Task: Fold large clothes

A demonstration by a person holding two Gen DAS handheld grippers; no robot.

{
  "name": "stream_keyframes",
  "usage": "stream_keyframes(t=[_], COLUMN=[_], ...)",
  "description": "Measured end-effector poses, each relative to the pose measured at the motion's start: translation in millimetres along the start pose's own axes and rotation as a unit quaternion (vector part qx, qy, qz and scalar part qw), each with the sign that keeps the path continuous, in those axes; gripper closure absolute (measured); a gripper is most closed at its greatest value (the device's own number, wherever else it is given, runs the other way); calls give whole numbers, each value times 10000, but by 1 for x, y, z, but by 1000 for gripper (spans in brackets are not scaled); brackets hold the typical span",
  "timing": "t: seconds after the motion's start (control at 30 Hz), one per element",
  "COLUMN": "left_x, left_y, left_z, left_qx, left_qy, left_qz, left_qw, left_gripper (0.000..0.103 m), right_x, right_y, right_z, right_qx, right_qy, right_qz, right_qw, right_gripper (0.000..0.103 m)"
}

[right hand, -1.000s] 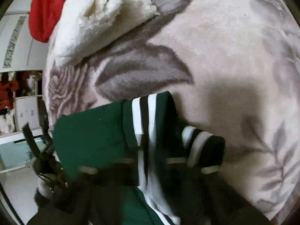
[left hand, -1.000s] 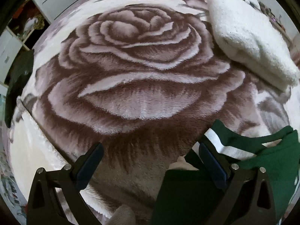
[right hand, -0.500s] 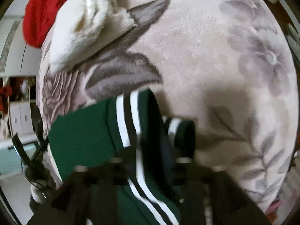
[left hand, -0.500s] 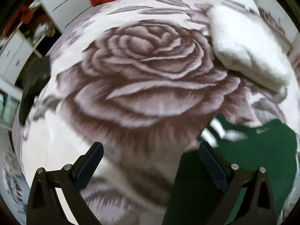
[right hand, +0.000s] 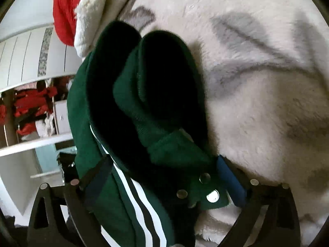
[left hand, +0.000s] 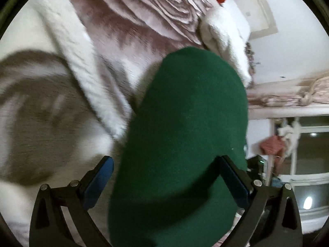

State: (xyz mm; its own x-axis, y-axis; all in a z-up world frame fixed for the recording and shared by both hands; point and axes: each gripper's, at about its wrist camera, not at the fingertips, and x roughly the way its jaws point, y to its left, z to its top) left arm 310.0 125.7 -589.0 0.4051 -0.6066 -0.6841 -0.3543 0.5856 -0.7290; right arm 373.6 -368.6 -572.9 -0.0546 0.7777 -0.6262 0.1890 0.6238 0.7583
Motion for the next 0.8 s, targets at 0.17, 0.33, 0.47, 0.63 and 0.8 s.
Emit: stream_keyframes(t=[0.17,0.33,0.47,0.63,0.8], left_x=[17,30,26,22,13], left_y=[-3,-2,4,9,-3], left_z=[13,23,22,21,20], left_qx=[94,157,94,-20,104], left_qy=[244,384,376,343,194], left_qz=[-390,-573,-720,-821,-720], left_qw=[9989,9975,9967,9960,9972], left_gripper=[0,0,0,0,0], right_x=[4,28,61,91,101], right_y=[-4,1,19,33,50], right_z=[1,12,17,23,15], right_qx=[-231,-304,-510,-365,-345], right_qy=[355,673,1156,1199,954], right_qz=[-8,432,1003,1545,1109], right_qw=[9991,9963,9869,9800,9886], right_gripper=[2,0,0,0,16])
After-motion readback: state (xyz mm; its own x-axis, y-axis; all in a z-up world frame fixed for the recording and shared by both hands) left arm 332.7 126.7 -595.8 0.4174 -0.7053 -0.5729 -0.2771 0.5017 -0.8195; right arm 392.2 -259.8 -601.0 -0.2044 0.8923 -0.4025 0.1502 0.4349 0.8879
